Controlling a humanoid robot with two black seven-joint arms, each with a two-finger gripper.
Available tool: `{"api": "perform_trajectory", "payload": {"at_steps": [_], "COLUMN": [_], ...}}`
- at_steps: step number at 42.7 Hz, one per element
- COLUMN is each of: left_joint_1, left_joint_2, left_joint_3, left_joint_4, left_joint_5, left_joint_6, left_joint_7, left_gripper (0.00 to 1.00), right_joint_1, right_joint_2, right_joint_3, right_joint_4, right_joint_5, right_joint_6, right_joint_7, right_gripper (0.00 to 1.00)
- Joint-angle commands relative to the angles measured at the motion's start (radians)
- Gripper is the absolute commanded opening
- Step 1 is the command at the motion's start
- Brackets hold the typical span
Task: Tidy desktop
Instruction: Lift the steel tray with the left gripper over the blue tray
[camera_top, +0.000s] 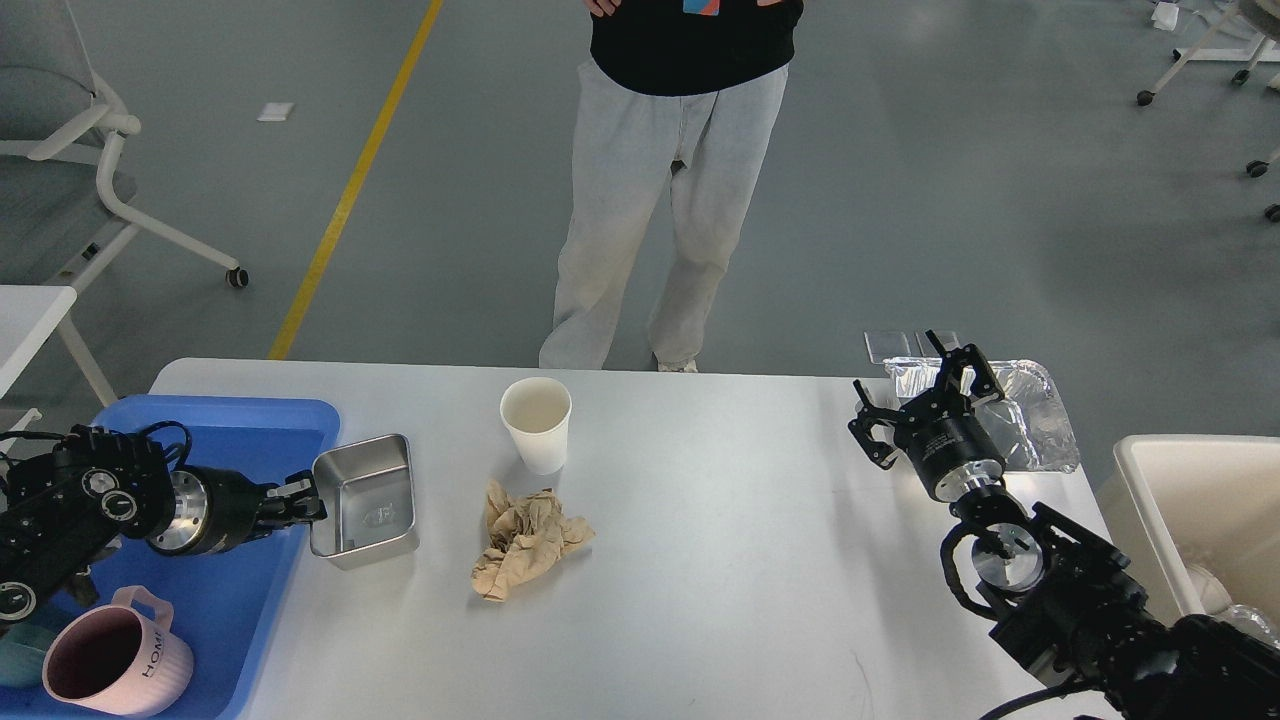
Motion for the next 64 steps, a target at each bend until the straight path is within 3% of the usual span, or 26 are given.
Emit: {"api": "perform_trajectory", "payload": {"at_steps": [1, 11, 18, 29, 43, 52, 58, 64], "left_joint_1": [-0.027, -0.065, -0.065, -0.067, -0.064, -0.056, -0.049, -0.049], "left_joint_2": [0.062, 0.237, 0.375, 0.493, 0.503, 0.472, 0.354, 0.279], "left_joint_3": [-0.001, -0.007, -0.039, -0.094, -0.096, -0.078, -0.073, -0.019], "left_joint_4": [-0.032, -0.109, -0.179, -0.183, -0.149, -0.006, 0.119, 0.169], "left_joint_5": [-0.011, -0.085, -0.126, -0.172, -0.174, -0.172, -0.155, -0.158], "left_joint_6": [-0.06, -0.17, -0.196, -0.224, -0.192, -0.137, -0.077, 0.001], "left_joint_7": [-0.002, 0.0, 0.003, 0.006, 0.008, 0.015, 0.029, 0.035], "left_gripper": [0.0, 0.0, 0.0, 0.0, 0.0, 0.0, 0.0, 0.0], "right_joint_1": [0.004, 0.005, 0.004, 0.002, 0.002, -0.002, -0.005, -0.009], "right_joint_2": [0.001, 0.001, -0.001, 0.001, -0.001, -0.005, -0.008, -0.008], "right_joint_3": [0.0, 0.002, 0.002, 0.002, 0.002, 0.002, 0.002, 0.002], "right_joint_4": [0.0, 0.0, 0.001, 0.003, 0.005, 0.001, 0.001, 0.001], "right_joint_5": [0.0, 0.0, 0.0, 0.0, 0.0, 0.0, 0.0, 0.0], "right_joint_6": [0.0, 0.0, 0.0, 0.002, 0.002, 0.002, 0.002, 0.002], "right_joint_7": [0.0, 0.0, 0.0, 0.0, 0.0, 0.0, 0.0, 0.0], "right_gripper": [1.0, 1.0, 1.0, 1.0, 1.0, 1.0, 1.0, 1.0]}}
